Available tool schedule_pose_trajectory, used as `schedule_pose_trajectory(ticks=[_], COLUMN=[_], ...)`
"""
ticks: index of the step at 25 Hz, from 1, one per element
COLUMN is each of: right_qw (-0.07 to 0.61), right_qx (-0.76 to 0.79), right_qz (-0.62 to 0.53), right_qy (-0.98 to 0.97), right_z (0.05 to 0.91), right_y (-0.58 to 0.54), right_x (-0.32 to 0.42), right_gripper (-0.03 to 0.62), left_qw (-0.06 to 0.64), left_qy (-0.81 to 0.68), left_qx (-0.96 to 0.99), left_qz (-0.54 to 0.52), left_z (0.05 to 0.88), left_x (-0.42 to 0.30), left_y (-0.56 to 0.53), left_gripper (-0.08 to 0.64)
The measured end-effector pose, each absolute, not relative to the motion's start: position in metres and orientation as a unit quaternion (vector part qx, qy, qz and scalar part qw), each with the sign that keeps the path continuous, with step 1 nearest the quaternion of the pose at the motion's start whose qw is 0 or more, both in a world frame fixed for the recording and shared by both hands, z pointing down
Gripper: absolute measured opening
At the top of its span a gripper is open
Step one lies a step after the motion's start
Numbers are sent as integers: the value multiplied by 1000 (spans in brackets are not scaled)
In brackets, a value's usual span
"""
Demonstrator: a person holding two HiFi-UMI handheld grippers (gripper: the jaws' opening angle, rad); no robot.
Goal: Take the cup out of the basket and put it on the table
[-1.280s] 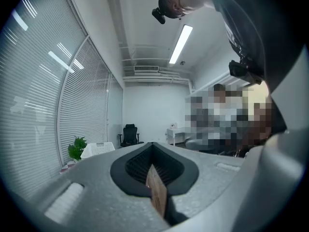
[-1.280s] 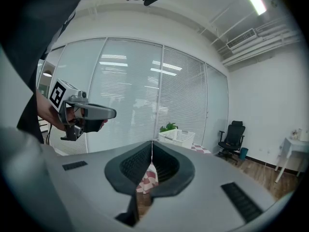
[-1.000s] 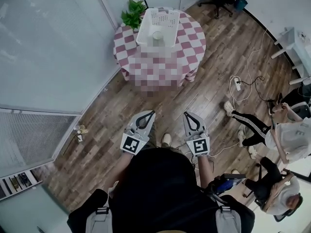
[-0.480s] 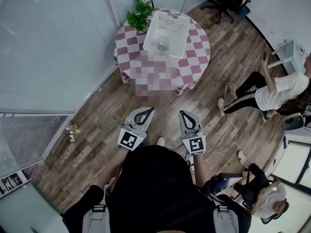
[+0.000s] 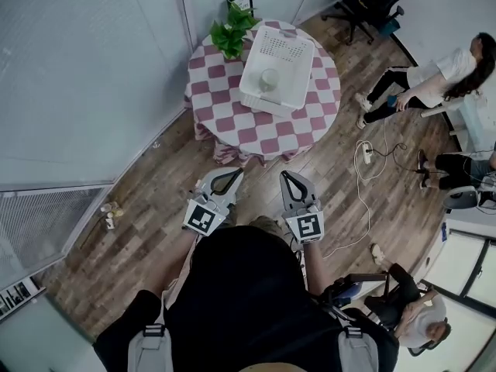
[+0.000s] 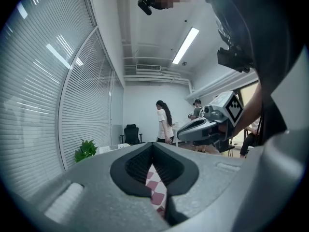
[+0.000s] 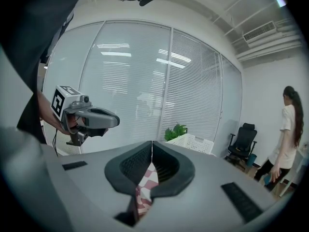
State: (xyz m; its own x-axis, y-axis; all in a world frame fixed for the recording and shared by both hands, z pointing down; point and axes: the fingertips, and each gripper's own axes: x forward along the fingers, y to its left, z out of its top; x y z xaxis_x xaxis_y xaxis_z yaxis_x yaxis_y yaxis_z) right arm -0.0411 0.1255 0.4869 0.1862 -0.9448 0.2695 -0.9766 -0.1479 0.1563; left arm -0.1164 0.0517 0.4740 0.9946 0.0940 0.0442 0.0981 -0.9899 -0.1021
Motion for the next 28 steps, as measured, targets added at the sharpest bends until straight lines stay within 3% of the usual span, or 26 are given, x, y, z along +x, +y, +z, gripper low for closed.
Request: schedule_pose_trajectory(ticks=[16,28], right_qw=[131,123], right_qx=[752,724], right_qz=[87,83], right_qy=[-640,-674], right_z=[511,516], right_y=[75,30], right_x=[-6,90], right_gripper=[12,12], left_qw=[44,44], left_qy=[-23,17], left_qx=[-998,-996], left_qz=[-49,-75], left_z=[493,485], left_x=[-82,7], left_y=[4,-25], left_gripper=[5,5])
